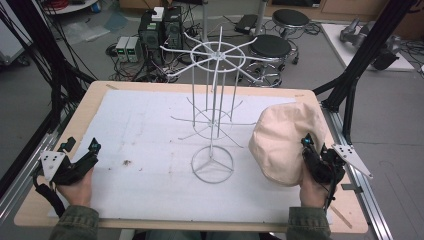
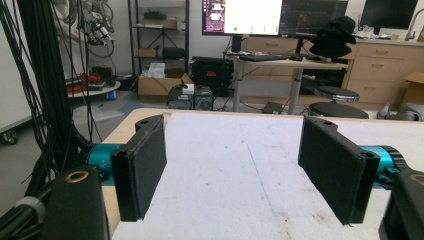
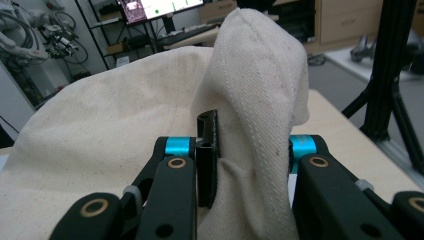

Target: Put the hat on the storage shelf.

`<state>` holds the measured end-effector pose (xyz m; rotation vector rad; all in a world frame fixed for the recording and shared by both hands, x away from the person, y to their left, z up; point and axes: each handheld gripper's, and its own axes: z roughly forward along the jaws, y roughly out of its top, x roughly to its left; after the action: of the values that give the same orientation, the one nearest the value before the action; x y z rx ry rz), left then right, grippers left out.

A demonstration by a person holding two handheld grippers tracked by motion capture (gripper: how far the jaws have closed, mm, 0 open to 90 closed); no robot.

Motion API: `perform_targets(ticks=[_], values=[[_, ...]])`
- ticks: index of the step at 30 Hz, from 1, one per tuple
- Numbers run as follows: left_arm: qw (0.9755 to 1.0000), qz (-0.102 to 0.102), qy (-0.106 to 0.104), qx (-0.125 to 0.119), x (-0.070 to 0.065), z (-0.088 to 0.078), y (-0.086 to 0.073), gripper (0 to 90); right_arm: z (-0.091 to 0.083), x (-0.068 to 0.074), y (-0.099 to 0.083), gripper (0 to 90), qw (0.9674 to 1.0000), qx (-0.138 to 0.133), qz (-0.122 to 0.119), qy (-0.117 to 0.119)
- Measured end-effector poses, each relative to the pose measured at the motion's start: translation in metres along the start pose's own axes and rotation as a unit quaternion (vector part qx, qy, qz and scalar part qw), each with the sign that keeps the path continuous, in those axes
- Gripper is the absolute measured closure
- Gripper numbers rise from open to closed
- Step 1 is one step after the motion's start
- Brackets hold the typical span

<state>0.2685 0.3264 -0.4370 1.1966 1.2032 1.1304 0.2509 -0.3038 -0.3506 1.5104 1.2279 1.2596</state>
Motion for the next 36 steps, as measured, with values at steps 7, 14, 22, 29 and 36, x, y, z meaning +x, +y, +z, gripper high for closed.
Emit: perform_targets(ticks=[7,14,22,29,36], values=[[1.0000,-0.001,-0.001,-0.001,-0.001,0.000,0.000,27.5,-0.009,0.008,0.019,73.2,0.9991,-0.035,-0.023,0.001],[1.0000,0.001,-0.001,0.001,-0.001,0.000,0.000,27.4,-0.016,0.011,0.033,73.1,0.9976,-0.056,-0.038,0.009],[1.0000,0.002,-0.002,0.000,-0.001,0.001,0.000,27.5,-0.027,0.012,0.049,73.1,0.9952,-0.087,-0.040,0.021],[1.0000,0.002,0.000,0.000,-0.001,0.000,0.000,27.5,-0.026,0.017,0.060,72.9,0.9938,-0.090,-0.054,0.038],[1.0000,0.003,0.003,0.000,-0.001,-0.001,0.000,27.5,-0.024,0.024,0.075,72.4,0.9910,-0.106,-0.062,0.054]])
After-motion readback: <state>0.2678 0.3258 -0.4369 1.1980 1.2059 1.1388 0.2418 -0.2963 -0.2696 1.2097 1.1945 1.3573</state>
